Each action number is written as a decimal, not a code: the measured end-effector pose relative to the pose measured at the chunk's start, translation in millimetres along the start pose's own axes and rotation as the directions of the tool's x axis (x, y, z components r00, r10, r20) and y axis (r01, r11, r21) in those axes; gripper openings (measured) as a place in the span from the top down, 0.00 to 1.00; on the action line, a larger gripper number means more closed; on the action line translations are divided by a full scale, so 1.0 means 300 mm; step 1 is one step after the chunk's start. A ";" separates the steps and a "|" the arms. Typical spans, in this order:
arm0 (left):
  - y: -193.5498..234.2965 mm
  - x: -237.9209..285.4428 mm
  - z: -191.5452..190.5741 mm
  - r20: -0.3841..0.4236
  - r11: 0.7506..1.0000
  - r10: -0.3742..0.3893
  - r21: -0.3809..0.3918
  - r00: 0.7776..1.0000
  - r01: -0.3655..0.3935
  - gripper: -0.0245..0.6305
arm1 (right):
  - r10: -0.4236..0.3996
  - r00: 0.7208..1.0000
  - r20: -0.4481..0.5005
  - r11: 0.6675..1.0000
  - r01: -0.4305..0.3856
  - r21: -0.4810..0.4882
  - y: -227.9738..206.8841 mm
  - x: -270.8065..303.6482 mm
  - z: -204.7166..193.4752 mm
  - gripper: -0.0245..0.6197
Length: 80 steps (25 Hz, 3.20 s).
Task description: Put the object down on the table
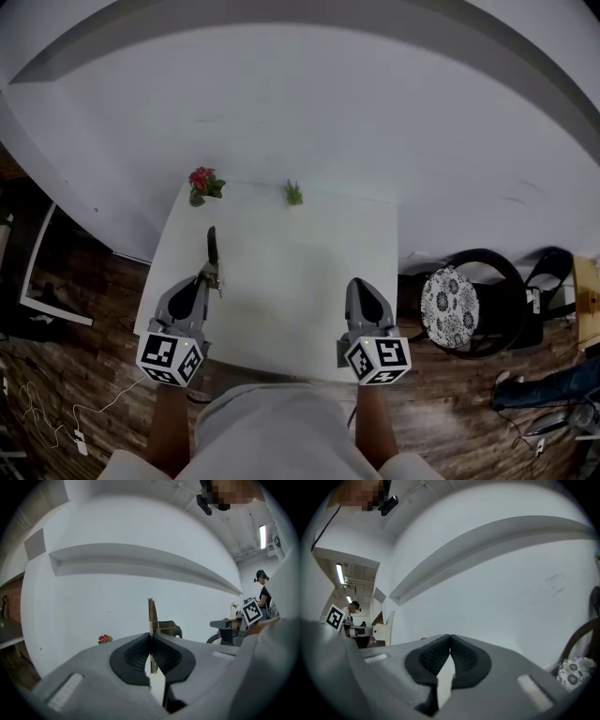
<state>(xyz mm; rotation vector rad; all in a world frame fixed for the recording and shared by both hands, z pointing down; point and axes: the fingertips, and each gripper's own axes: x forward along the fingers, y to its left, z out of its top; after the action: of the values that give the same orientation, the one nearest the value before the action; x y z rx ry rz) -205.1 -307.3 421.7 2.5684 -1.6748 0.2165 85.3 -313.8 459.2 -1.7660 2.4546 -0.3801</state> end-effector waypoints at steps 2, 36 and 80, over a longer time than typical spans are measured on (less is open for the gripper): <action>-0.010 0.020 0.011 -0.005 0.999 -0.003 0.032 1.000 0.003 0.95 | 0.003 1.000 0.000 1.000 -0.003 0.003 -0.012 0.007 0.003 0.96; -0.099 0.420 -0.224 -0.341 0.686 0.047 0.694 0.939 0.218 0.95 | 0.031 0.999 -0.039 1.000 -0.031 -0.001 -0.118 0.104 -0.013 0.96; -0.167 0.566 -0.809 -0.651 0.369 0.104 0.728 0.752 0.578 0.94 | 0.012 0.993 -0.121 0.999 -0.016 -0.031 -0.172 0.173 -0.057 0.96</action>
<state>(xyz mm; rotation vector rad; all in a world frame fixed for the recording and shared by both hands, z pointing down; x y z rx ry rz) -111.6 -408.2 688.7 2.6909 -0.8908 2.2684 112.0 -375.7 492.5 -1.7871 2.5669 -0.4618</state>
